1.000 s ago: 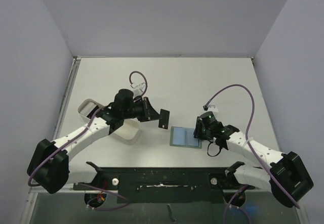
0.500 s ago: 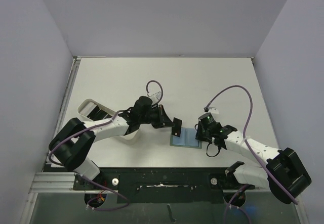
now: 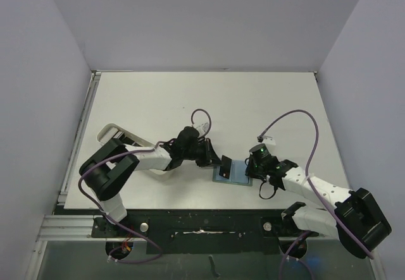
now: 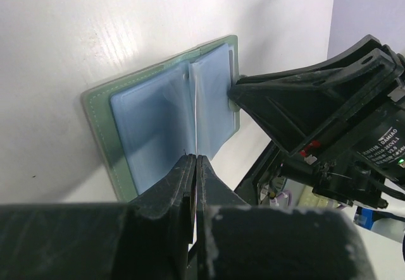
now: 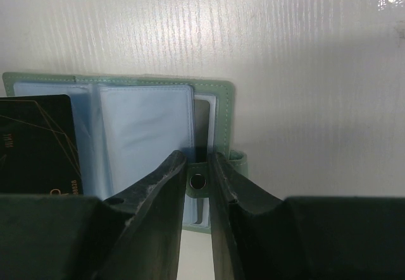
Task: Put the credit cards into the card holder
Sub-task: Insert the credit card into the card holder.
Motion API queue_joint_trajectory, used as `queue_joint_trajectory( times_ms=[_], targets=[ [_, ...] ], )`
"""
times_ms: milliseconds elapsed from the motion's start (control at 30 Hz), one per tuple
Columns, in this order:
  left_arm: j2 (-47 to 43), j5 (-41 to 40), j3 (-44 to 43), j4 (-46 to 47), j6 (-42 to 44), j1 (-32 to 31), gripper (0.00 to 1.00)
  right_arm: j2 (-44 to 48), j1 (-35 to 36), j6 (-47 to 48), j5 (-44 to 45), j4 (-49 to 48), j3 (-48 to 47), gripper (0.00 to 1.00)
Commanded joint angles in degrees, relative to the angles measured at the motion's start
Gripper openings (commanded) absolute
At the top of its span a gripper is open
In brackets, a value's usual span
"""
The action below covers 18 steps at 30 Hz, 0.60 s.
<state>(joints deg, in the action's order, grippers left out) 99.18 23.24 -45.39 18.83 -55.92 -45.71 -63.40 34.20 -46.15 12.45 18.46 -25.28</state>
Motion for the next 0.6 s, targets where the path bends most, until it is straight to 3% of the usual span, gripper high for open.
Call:
queue_joint_trajectory(
  times_ms=[0, 567],
  targets=[
    [1.81, 1.28, -3.05, 5.26, -0.65, -1.06, 0.0, 1.24, 0.48, -1.33, 0.62, -0.18, 1.31, 0.22],
    [5.9, 1.84, -5.19, 5.56, -0.59, -2.88, 0.0, 2.08, 0.96, -1.83, 0.29, -1.06, 2.21, 0.21]
  ],
)
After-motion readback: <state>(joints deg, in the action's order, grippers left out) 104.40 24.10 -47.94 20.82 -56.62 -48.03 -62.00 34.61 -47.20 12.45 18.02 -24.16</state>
